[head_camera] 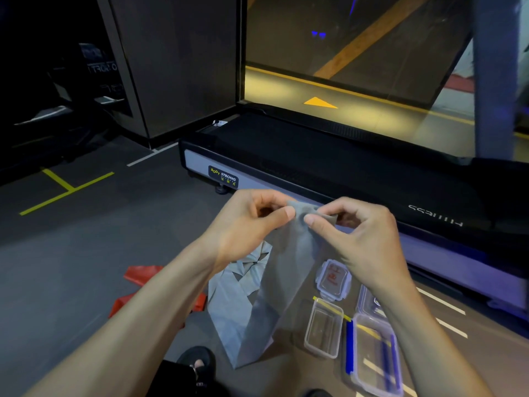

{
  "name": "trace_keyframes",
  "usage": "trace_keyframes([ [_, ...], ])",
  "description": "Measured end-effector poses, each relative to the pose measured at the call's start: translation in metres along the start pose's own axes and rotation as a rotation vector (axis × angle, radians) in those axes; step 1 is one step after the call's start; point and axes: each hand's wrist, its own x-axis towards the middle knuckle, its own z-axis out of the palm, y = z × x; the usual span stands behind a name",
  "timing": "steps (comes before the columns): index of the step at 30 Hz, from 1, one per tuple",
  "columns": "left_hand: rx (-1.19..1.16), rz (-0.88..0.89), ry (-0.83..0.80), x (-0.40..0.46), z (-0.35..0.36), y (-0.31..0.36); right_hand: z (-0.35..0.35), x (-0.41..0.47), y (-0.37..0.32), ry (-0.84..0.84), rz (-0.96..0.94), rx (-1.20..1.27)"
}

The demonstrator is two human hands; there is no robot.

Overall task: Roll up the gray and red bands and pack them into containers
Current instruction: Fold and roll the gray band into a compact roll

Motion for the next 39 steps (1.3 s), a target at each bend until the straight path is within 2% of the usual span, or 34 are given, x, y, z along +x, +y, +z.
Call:
trace_keyframes([
  [9, -0.139, -0.017, 0.045, -0.001, 0.006, 0.004, 0.002, 0.000, -0.003, 0.084, -0.024, 0.056],
  [24, -0.113, -0.078, 0.071, 0.000, 0.009, 0.004, 0.002, -0.002, -0.006, 0.030, -0.087, 0.023],
  [32, -0.128, -0.095, 0.011, -0.003, 0.010, 0.008, 0.003, 0.000, -0.001, 0.089, -0.020, 0.043],
  [39, -0.131, -0.083, 0.106, -0.003, 0.011, 0.014, -0.001, 0.001, 0.001, 0.055, 0.065, 0.203],
])
